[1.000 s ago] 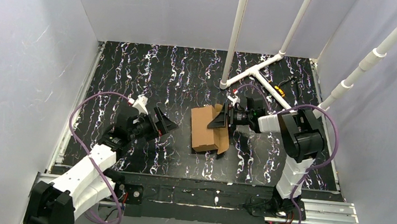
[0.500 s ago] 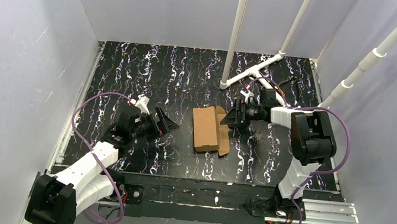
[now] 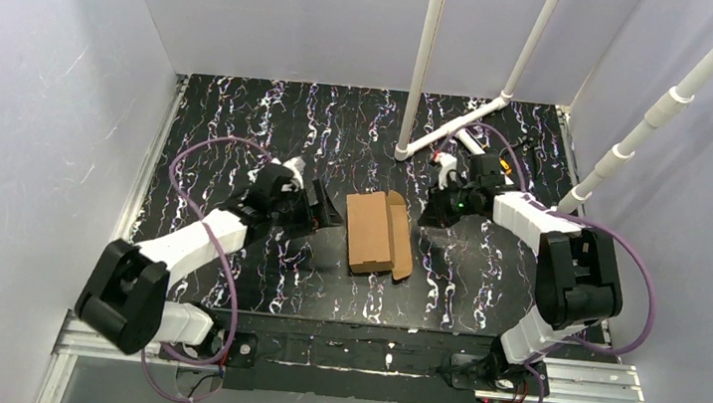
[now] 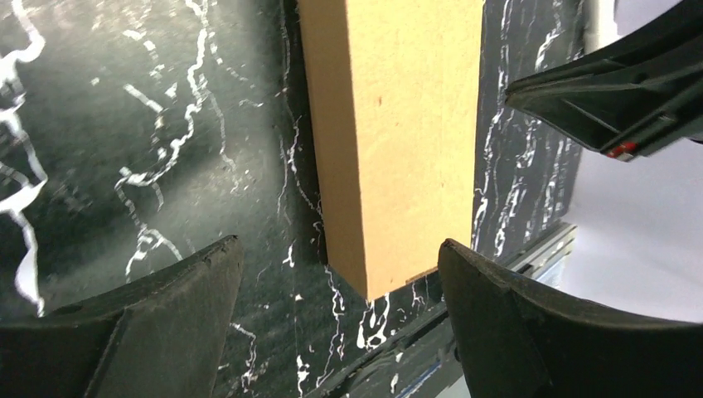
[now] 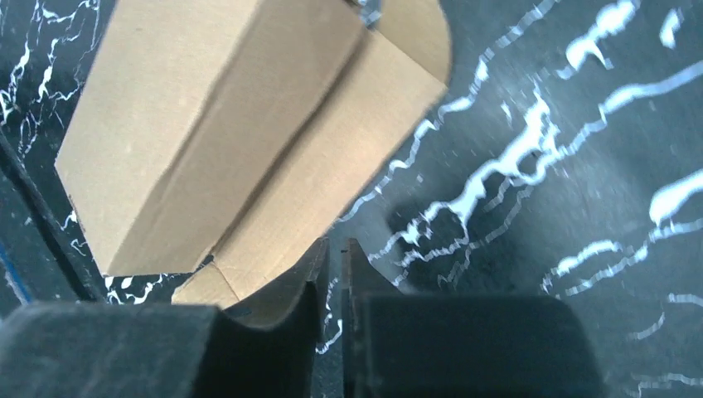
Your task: Fold the paper box
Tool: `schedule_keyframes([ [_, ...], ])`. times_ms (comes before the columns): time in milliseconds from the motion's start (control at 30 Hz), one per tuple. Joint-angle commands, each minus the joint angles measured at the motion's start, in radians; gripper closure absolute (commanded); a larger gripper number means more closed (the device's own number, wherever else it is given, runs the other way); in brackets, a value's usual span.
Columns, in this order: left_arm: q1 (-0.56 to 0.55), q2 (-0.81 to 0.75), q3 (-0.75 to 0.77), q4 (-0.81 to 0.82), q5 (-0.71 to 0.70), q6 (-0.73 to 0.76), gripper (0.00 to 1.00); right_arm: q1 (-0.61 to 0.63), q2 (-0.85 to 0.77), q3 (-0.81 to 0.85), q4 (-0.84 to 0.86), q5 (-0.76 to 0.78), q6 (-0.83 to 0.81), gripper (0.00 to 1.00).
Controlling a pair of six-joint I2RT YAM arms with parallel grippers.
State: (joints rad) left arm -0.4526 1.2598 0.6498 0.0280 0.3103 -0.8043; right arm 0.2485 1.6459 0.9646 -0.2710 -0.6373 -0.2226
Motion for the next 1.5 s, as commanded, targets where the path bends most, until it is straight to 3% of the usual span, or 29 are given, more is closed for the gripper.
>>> schedule_keyframes([
  [0,-0.074,0.126,0.145,-0.137,-0.121,0.099,0.15,0.1,-0.033,0.028,0.045,0.086,-0.08,0.88],
  [133,-0.116,0.234,0.245,-0.213,-0.191,0.105,0.15,0.161,0.011,0.069,0.068,0.163,-0.041,0.97],
  [233,-0.129,0.282,0.276,-0.221,-0.19,0.103,0.16,0.196,0.046,0.077,0.099,0.199,-0.006,0.99],
  [433,-0.135,0.383,0.333,-0.228,-0.142,0.119,0.32,0.257,0.097,0.083,0.113,0.208,0.016,0.99],
  [567,-0.135,0.424,0.36,-0.235,-0.116,0.131,0.36,0.276,0.126,0.087,0.114,0.168,0.04,0.99],
  [833,-0.135,0.484,0.454,-0.376,-0.138,0.226,0.37,0.317,0.159,0.082,0.124,0.118,0.089,0.99],
  [967,-0.135,0.516,0.508,-0.458,-0.174,0.282,0.37,0.316,0.133,0.083,0.098,0.191,0.045,0.98],
  [1167,-0.128,0.549,0.558,-0.505,-0.192,0.338,0.37,0.286,0.071,0.063,0.083,0.245,-0.003,0.97],
  [1467,-0.125,0.56,0.575,-0.515,-0.158,0.36,0.37,0.239,0.017,0.057,0.054,0.2,-0.064,0.92],
])
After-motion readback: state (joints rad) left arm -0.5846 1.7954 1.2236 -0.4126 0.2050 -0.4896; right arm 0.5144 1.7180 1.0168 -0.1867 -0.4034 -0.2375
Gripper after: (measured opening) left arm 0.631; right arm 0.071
